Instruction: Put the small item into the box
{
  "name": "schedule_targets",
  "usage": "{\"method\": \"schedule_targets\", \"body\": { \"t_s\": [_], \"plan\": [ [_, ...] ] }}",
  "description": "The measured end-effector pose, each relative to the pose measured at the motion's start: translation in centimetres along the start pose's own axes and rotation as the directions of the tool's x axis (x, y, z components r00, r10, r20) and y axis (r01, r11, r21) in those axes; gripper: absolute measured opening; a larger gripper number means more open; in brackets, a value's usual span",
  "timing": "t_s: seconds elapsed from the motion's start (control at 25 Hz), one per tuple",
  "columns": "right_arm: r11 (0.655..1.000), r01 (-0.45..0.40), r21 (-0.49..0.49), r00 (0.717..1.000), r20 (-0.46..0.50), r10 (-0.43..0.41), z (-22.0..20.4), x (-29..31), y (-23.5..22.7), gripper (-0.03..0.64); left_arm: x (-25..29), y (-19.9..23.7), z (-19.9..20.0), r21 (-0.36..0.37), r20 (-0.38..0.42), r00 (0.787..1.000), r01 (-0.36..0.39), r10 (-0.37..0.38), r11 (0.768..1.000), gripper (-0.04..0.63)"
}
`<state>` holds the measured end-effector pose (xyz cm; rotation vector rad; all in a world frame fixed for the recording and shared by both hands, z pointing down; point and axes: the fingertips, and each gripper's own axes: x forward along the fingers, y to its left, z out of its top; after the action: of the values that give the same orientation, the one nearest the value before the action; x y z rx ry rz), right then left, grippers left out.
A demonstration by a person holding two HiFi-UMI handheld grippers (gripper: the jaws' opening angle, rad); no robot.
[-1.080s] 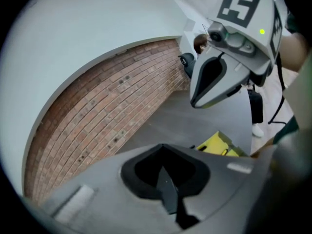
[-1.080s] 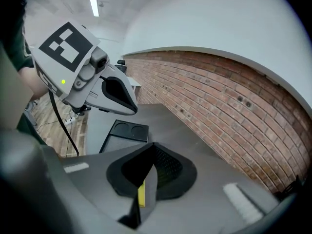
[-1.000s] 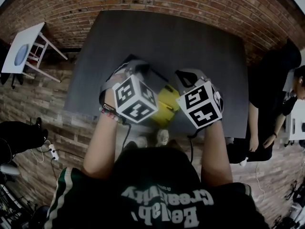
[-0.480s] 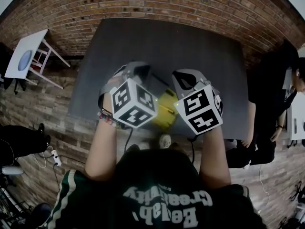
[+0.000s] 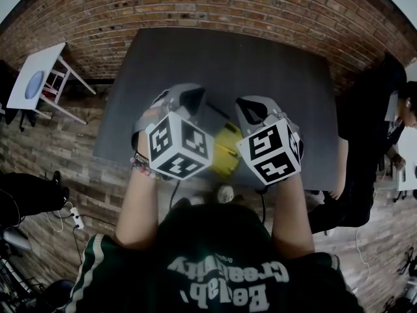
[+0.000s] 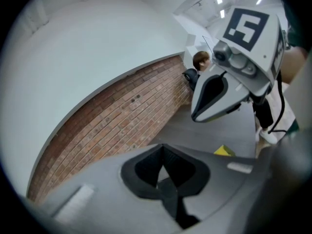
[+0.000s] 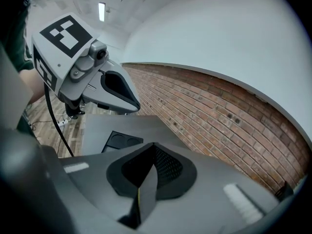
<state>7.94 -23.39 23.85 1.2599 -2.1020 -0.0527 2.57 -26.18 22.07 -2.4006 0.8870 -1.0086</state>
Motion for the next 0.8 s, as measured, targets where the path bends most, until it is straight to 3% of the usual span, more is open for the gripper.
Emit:
{"method": "schedule_targets", "body": {
  "t_s": [0.8],
  "plan": [
    [0.999, 0.033, 0.000, 0.999, 0.012, -0.033, -1.7, -1.0, -1.5, 0.006, 0.5, -1.5, 1.9, 0.018, 0.038, 0.999, -0.010, 0.009, 1.000, 0.003]
  ]
}}
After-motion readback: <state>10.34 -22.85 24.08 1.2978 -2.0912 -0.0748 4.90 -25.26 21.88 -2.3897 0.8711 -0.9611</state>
